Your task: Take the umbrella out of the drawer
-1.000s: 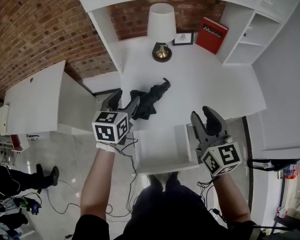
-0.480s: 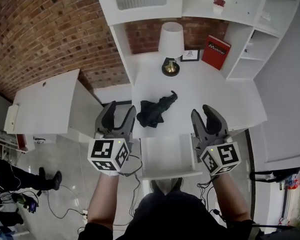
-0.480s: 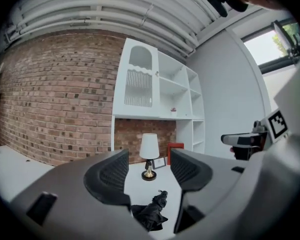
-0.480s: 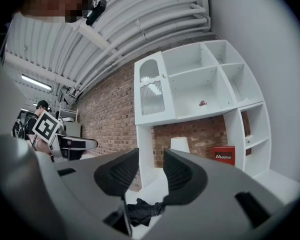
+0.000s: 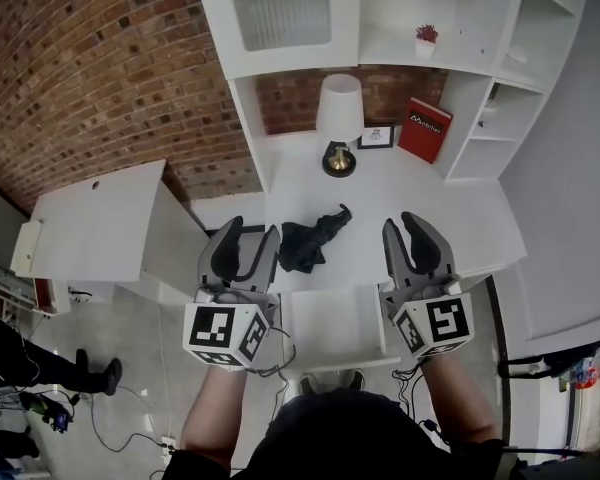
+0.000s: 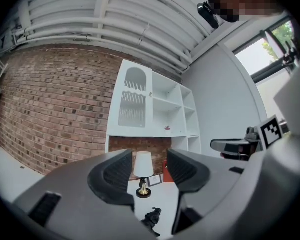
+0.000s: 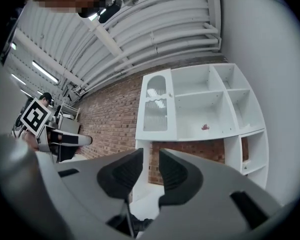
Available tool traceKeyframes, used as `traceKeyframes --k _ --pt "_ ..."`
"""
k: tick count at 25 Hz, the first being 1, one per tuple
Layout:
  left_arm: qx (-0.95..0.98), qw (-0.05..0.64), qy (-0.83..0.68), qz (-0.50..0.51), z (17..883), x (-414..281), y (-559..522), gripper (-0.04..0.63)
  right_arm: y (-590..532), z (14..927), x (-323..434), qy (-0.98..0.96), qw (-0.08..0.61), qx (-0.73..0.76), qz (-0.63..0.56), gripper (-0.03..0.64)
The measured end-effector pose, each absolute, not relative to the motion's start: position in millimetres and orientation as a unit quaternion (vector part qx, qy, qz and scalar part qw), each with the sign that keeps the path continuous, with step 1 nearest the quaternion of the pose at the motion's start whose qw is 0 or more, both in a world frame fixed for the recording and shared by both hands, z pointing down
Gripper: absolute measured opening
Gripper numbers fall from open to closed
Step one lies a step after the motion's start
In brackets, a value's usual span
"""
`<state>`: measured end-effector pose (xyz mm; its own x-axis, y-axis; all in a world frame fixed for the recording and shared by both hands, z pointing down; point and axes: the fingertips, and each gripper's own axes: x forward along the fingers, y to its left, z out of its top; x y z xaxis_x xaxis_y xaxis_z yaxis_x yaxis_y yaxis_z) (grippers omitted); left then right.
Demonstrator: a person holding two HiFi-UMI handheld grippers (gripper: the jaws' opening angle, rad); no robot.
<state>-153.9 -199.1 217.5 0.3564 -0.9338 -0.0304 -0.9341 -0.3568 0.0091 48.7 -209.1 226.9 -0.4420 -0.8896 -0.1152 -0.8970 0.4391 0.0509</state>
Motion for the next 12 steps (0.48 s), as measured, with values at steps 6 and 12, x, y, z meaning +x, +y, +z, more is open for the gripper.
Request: traceKeyframes --k 6,12 --pt "-0.821 0.009 0.570 0.015 215.7 -151.3 -198.7 0.212 -206.3 213.9 49.1 0.849 0.045 -0.521 0.072 0.089" --pt "-0.821 0.006 0.571 0.012 218.6 -150.1 -200.6 0.209 -207.6 215.3 48.8 0.852 0.045 -0.516 0.071 0.086"
